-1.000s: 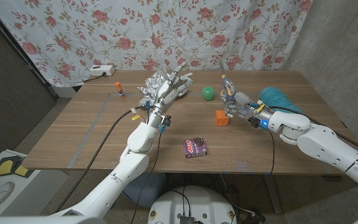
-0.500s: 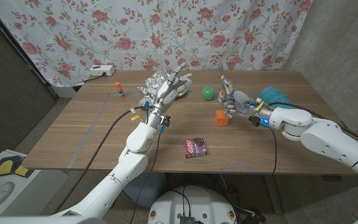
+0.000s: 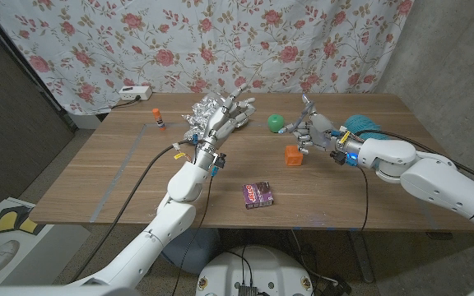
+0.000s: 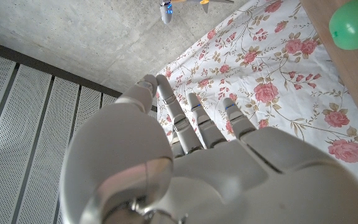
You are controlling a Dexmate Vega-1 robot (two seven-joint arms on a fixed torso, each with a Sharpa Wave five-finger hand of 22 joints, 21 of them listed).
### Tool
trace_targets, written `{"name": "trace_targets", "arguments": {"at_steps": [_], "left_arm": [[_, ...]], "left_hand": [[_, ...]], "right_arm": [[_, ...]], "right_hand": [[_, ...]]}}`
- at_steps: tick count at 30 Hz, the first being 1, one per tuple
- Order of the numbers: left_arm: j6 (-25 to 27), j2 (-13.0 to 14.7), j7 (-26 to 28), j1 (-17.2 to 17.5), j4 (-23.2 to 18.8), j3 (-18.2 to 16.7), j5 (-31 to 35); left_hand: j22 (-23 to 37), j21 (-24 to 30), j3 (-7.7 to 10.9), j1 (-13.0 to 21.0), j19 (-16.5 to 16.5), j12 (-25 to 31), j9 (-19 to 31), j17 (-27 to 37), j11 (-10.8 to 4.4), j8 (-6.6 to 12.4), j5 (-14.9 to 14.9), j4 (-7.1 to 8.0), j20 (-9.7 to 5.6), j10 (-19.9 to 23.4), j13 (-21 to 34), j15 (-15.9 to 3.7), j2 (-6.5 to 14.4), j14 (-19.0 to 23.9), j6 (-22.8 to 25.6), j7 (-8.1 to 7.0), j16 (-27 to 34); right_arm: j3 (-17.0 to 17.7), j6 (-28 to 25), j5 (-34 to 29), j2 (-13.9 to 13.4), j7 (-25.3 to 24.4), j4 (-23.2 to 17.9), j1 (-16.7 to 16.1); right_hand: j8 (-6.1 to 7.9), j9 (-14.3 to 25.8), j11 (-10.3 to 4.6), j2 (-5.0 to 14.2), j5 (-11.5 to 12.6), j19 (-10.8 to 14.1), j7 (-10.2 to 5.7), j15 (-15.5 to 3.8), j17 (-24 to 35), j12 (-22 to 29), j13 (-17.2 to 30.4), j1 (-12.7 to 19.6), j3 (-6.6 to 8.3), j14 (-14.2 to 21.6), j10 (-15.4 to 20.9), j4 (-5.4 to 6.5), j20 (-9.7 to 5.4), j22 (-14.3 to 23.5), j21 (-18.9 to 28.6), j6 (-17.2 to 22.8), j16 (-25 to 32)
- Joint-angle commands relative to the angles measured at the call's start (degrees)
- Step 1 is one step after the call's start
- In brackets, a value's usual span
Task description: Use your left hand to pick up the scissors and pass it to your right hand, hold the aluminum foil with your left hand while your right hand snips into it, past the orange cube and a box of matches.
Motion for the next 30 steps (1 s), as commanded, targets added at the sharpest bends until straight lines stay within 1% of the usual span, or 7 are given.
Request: {"name": "trace_targets", "arguments": {"at_steps": [1,6,7,12,16,24,30], "left_arm": [[0.5,-0.2,0.0,-0.2,0.2,0.4,0.1],[0.8,0.0,0.5,0.2,-0.1,0.2,0.4],[1.0,0.1,0.7,0.4,-0.3,0.1,0.6],[1.5,0.8,1.5,1.0,-1.2,-0.7,1.0],[2.1,1.4,2.4,1.6,-2.2,-1.3,2.0],[4.3,2.8,5.1,3.8,-5.9,-3.4,5.0],[6.9,4.9,8.2,6.6,-10.1,-6.9,9.3]], "left_hand": [[0.3,0.3,-0.21,0.4,0.2,0.3,0.1,0.1,0.02,0.27,0.0,-0.13,0.34,0.3,0.1,-0.23,0.3,0.4,0.3,-0.19,0.0],[0.3,0.3,-0.21,0.5,0.2,0.3,0.1,0.1,0.02,0.23,0.1,-0.17,0.38,0.3,0.1,-0.20,0.2,0.4,0.2,-0.22,0.0],[0.3,0.3,-0.20,0.4,0.2,0.4,0.1,0.1,0.02,0.23,0.1,-0.15,0.36,0.3,0.1,-0.20,0.2,0.4,0.2,-0.19,0.0],[0.3,0.3,-0.26,0.2,0.2,0.4,0.1,0.0,0.03,0.17,0.1,-0.01,0.34,0.3,0.2,-0.10,0.1,0.5,0.1,-0.31,-0.1],[0.3,0.3,-0.64,-0.7,0.1,0.3,0.1,-0.2,0.06,0.16,-0.1,0.32,0.12,0.3,0.0,0.38,-0.6,0.5,0.0,-0.53,-0.3],[0.4,0.0,-3.33,-7.5,-0.5,-0.8,0.1,-0.5,0.31,0.05,-1.5,2.71,0.30,-1.3,-0.7,1.04,-3.4,0.2,-0.4,-0.70,-1.0],[0.4,-0.1,-4.07,-11.1,-1.2,-3.1,0.1,-0.7,0.41,0.56,-1.7,3.70,0.99,-4.4,-2.4,2.23,-4.0,-0.9,0.8,-0.58,-1.8]], "right_arm": [[-0.3,-0.3,-3.6,-1.9,1.4,-2.2,1.2],[-0.9,-2.0,-5.4,-2.8,1.6,-4.5,2.3],[-1.1,-2.7,-6.1,-3.3,1.7,-5.2,2.7],[-1.9,-5.5,-7.0,-4.3,3.3,-7.1,4.5],[-2.3,-6.2,-7.5,-4.6,4.7,-7.6,5.3],[-2.0,-5.6,-6.6,-5.0,6.5,-7.2,4.8],[-1.5,-4.4,-6.1,-5.4,7.0,-7.1,3.5]], "right_hand": [[-2.01,-2.4,0.03,-0.53,0.7,-0.2,5.60,-0.01,0.1,0.2,0.3,1.5,-0.05,0.6,0.6,-0.87,-0.03,0.3,0.1,1.7,0.3],[-4.12,-4.7,0.20,-0.89,1.0,-0.3,5.92,0.01,0.1,0.2,0.3,2.5,-0.09,0.7,0.6,-1.34,0.01,1.2,0.3,2.4,0.3],[-5.76,-5.9,0.35,-1.00,1.1,0.0,6.01,0.02,0.1,0.2,0.3,2.6,-0.16,0.6,0.3,-1.38,0.11,0.5,-0.1,1.3,0.2],[-9.62,-8.8,0.44,-1.36,1.3,0.0,7.07,0.02,0.1,0.2,0.3,1.4,-0.44,0.4,0.1,-0.89,0.14,0.8,-0.5,-0.4,0.2],[-11.84,-10.2,0.66,-1.48,1.4,-0.2,7.16,0.04,0.0,0.1,0.2,0.4,-0.55,0.1,-0.3,-0.52,0.16,1.8,-0.3,-1.3,0.1],[-13.85,-11.6,0.51,-0.90,1.6,-0.1,7.14,0.02,0.0,0.2,0.2,0.8,-0.20,0.1,-0.3,-0.53,0.06,1.9,-0.7,-0.4,0.2],[-15.69,-12.0,0.55,-0.62,1.8,0.2,7.14,0.02,0.0,0.2,0.2,1.2,-0.15,0.2,-0.2,-0.60,0.13,1.2,-1.5,0.7,0.2]]}}
